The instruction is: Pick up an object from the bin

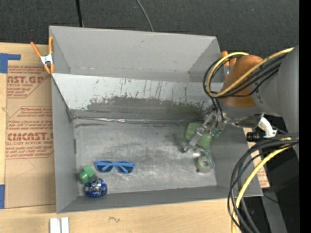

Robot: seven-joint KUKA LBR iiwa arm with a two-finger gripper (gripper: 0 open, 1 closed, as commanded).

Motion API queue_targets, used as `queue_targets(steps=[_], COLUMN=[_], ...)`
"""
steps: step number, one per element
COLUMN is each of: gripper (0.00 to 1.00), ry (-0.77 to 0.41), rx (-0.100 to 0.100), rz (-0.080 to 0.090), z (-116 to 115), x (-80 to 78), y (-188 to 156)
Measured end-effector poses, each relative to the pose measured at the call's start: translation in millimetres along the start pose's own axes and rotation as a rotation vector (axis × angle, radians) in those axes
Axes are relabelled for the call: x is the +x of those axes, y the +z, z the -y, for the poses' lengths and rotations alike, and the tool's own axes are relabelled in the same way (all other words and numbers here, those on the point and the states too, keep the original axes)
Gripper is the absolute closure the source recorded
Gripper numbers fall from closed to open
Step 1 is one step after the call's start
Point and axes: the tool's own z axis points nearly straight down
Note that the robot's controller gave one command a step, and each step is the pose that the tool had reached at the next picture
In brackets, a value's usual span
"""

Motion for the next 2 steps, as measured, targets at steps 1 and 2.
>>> queue_targets(steps=[1, 2], gripper=[0.0, 1.0], ry=[0.385, 0.386], rx=[-0.002, -0.003], rz=[0.0, 0.007], z=[-7.7, -6.4], x=[14.3, 11.9], y=[-0.6, -2.3])
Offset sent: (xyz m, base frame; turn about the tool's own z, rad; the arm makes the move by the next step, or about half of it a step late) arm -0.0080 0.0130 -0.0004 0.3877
